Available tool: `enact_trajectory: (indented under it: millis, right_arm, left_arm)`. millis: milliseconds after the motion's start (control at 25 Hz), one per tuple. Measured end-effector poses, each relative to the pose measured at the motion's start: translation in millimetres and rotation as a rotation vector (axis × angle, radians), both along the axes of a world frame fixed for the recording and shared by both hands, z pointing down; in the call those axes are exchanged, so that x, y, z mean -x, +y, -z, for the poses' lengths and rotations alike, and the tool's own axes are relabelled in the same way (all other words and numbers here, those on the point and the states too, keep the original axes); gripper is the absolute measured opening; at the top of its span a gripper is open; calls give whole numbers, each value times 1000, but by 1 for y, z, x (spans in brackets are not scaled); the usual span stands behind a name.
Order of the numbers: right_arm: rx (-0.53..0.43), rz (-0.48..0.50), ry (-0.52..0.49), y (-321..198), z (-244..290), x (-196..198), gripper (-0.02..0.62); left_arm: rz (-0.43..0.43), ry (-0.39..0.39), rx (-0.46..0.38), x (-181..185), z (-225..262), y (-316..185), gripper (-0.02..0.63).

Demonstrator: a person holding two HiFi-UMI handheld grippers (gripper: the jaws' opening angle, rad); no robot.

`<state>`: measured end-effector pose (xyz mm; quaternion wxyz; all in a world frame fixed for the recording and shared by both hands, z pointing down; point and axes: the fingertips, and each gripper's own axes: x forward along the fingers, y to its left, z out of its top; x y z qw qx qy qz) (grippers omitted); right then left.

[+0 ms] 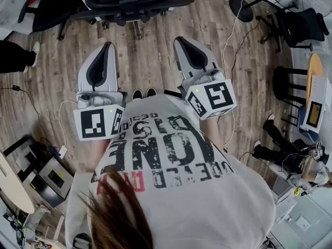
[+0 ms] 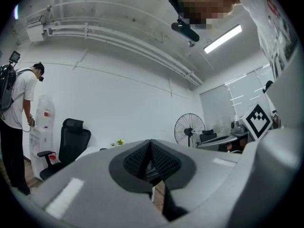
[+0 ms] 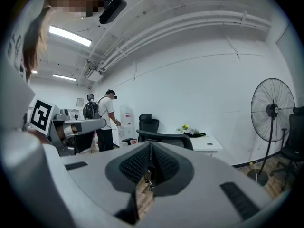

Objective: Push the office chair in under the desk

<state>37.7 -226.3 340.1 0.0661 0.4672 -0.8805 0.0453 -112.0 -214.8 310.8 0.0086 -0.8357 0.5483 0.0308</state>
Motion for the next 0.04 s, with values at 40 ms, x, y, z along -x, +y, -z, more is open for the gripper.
enact_trajectory:
  millis: [40]
  right_arm:
    - [0,-1,-1,0,-1,0,28]
  left_arm:
    - [0,0,1,1,-1,1,12]
